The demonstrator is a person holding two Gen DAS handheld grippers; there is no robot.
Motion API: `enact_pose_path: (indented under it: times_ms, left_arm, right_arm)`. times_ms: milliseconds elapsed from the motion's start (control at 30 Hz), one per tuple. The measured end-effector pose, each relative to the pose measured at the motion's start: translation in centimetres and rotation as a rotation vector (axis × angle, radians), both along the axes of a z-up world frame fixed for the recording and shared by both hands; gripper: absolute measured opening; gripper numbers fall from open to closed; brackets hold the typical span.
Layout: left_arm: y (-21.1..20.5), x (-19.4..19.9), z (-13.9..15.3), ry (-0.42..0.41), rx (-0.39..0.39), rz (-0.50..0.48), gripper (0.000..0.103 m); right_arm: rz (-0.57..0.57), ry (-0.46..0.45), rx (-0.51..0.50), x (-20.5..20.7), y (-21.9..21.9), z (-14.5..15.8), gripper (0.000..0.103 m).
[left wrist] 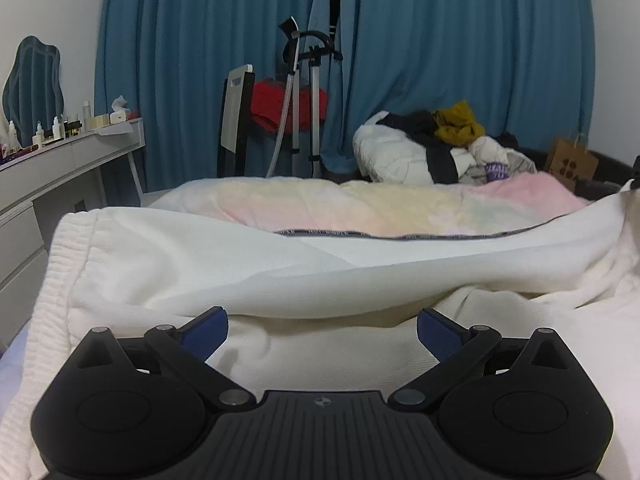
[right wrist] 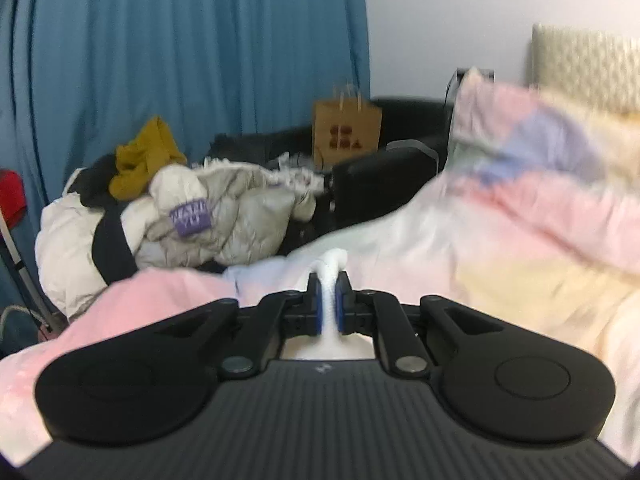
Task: Fold clothes
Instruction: 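Lay the lifted edge over the sweatshirt with the right gripper and release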
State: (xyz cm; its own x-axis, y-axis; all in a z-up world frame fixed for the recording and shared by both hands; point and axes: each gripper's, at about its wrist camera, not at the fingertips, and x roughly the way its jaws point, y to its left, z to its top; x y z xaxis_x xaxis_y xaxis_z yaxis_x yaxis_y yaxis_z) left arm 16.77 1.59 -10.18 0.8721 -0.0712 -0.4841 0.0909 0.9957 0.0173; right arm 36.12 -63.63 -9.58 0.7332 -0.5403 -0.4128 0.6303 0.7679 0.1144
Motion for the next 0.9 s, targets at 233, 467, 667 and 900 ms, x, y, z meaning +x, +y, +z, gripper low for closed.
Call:
enact_pose_path:
  times_ms: [233, 467, 667, 900]
  left_arm:
    - [-0.2, 1.3, -1.3, 0.037, -0.014, -0.02, 0.102]
    - [-0.2, 0.1, -0.2, 0.005, -0.048, -0.067, 0.102]
    - [-0.1, -2.2, 1.2, -0.034, -0.074, -0.125, 0.102]
    - [-0.5, -5.1, 2.3, -0.085, -0.08, -0.206, 0.101]
  right_arm:
    - [0.023, -0.005, 0.031, -0.4, 1.5, -0.4, 0.074]
    - [0.062, -0.029, 0.096, -6.7, 5.2, 2.3, 0.084]
    - [0.114, -0.04, 0.136, -15.9, 14.1, 4.1, 0.084]
    - [0.219, -0.074, 0.229, -26.5, 24.8, 3.9, 0.084]
